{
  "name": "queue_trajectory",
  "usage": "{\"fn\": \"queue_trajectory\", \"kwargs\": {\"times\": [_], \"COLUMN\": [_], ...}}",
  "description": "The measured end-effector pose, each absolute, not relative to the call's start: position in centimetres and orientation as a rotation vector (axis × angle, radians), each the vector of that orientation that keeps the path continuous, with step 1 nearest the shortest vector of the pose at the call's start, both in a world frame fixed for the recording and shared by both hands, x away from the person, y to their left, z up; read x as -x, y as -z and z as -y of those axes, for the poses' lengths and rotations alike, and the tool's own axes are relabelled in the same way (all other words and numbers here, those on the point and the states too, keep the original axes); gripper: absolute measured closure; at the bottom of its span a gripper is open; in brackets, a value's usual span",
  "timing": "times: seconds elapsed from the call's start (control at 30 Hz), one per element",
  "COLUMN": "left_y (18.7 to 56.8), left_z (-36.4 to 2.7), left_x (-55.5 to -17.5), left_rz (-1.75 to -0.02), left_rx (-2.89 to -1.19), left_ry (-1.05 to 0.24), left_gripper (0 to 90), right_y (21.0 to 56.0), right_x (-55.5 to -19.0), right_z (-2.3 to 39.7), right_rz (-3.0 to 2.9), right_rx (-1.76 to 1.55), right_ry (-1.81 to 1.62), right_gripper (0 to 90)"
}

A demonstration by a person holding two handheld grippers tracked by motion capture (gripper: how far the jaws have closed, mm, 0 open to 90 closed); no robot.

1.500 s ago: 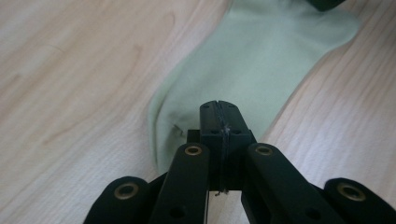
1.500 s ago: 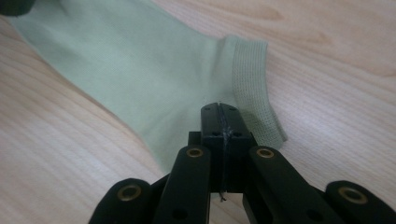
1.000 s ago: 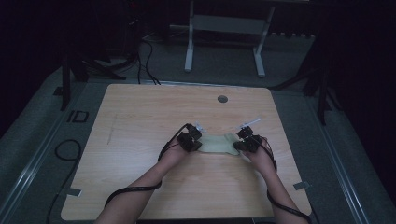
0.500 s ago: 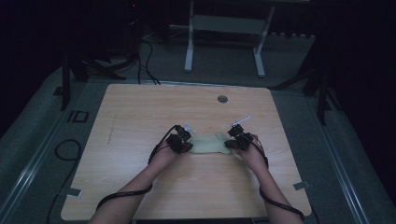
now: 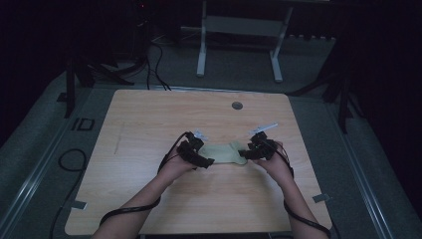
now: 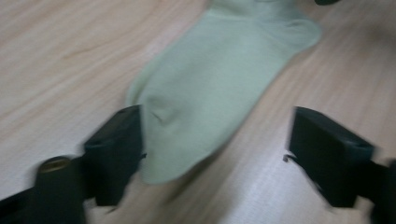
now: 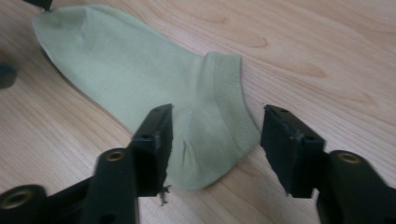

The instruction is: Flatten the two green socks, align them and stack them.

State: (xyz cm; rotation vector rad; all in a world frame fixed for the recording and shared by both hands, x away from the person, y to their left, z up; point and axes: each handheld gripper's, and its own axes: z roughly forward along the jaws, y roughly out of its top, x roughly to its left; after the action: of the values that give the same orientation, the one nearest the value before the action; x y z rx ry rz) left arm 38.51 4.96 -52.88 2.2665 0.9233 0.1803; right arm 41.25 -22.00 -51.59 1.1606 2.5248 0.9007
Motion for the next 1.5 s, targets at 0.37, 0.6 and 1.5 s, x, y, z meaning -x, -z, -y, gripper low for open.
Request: {"fn": "queue_trajectory", "kwargs": {"times": [0.37,0.6,1.5], "left_y": [53.7,54.4,56.2], "left_z": [-6.5,-9.5,-17.9], "left_x": [-36.7,-37.0,-35.1], "left_rz": [-0.909,-0.988,-1.099], "left_rx": [-2.25,-2.182,-2.157], "left_ry": [-0.294,-0.331,-0.437], "left_gripper": [2.0,2.0,2.0], "right_y": [52.0,52.8,55.3], "right_x": [-40.1,-39.6,-37.2], "right_z": [23.8,24.9,30.9], "right_rz": [-2.538,-2.497,-2.314], "right_rx": [-1.158,-1.163,-1.239], "right_ry": [-0.947,-0.931,-0.914], "right_gripper": [21.4,15.5,10.7]}}
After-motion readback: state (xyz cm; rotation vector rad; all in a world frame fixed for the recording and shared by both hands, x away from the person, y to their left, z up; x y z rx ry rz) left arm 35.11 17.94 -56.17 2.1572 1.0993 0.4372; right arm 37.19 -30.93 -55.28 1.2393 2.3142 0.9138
